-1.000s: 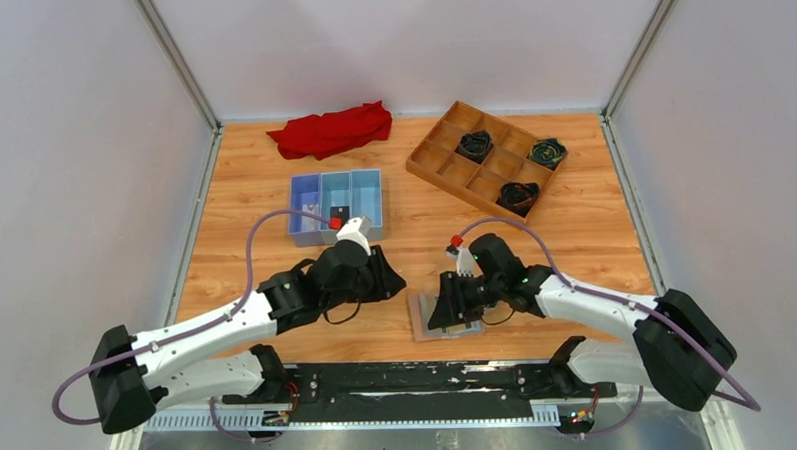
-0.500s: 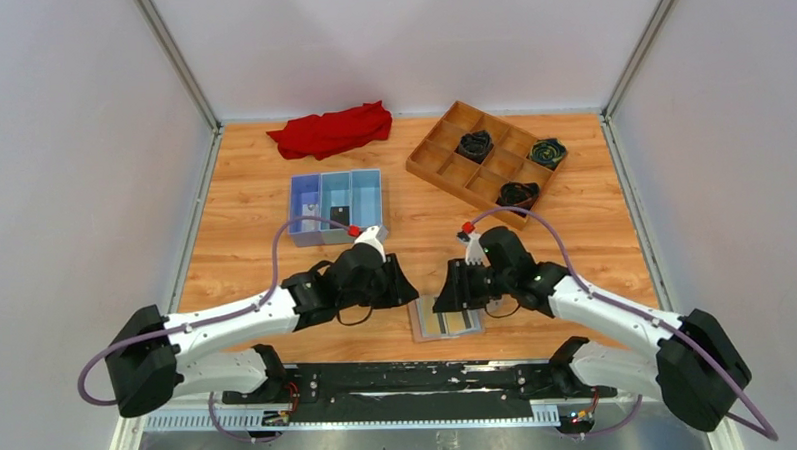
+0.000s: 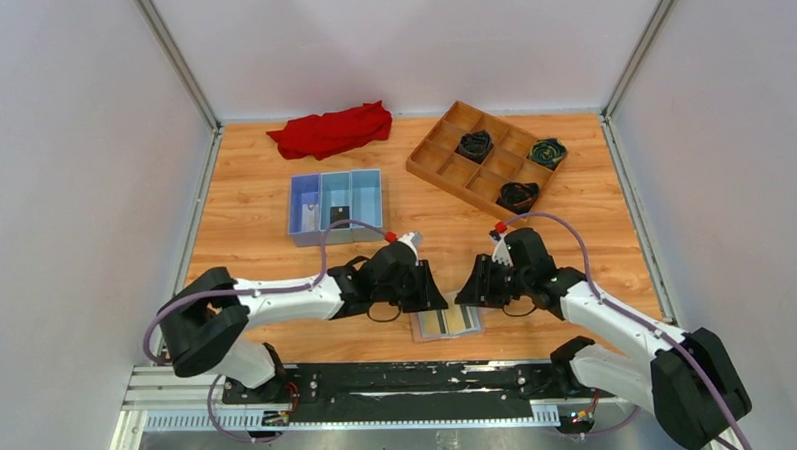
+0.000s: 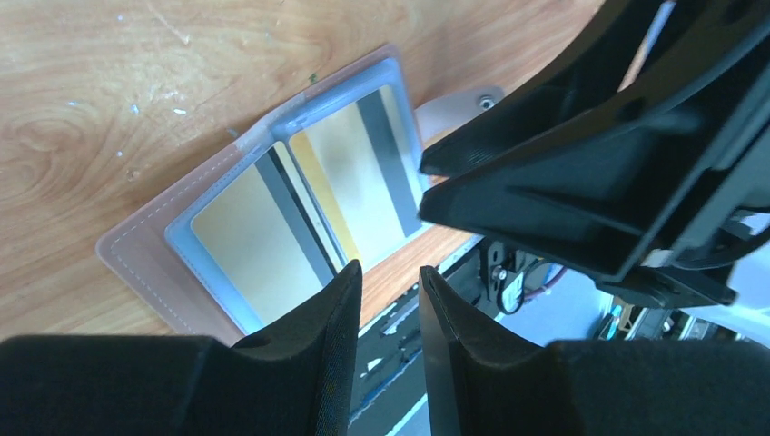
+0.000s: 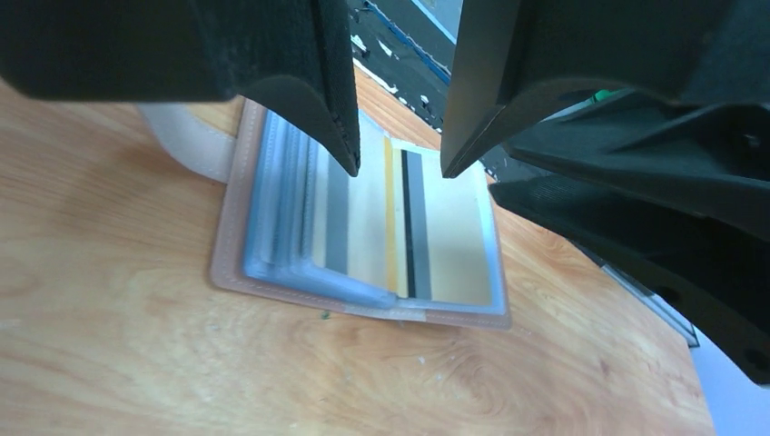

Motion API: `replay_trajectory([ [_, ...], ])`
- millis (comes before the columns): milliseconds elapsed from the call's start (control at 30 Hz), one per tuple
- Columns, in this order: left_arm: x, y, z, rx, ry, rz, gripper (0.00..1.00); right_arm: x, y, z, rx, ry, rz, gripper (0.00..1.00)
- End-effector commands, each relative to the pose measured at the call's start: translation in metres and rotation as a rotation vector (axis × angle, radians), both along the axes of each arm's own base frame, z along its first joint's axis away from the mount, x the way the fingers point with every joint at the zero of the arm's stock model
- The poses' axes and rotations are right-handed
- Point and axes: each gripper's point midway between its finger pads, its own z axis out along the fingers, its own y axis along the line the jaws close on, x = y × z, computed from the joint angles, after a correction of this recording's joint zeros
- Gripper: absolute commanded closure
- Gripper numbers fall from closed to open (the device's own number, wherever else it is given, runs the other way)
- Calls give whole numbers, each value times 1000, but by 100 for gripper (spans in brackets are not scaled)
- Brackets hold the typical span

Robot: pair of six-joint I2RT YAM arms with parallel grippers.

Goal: Take the credit cards out of the card holder
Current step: Remove the credit card from the card holder.

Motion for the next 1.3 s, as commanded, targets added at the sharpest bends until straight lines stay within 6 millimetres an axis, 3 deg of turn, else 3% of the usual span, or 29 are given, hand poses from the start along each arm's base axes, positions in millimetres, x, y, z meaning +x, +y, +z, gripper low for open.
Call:
replay_trajectory([
  [0, -8, -14, -11, -16, 42, -24, 67, 1, -15, -14, -32, 53, -31, 58],
  [533, -4, -20, -54, 14, 105, 25, 62, -10, -16, -31, -29, 98, 14, 59],
  [1067, -4, 4, -67, -3, 93, 101, 64, -19, -12, -48, 2, 153, 33, 60],
  [1267, -6, 2, -66, -94, 71, 95, 66, -23, -13, -54, 4, 173, 33, 60],
])
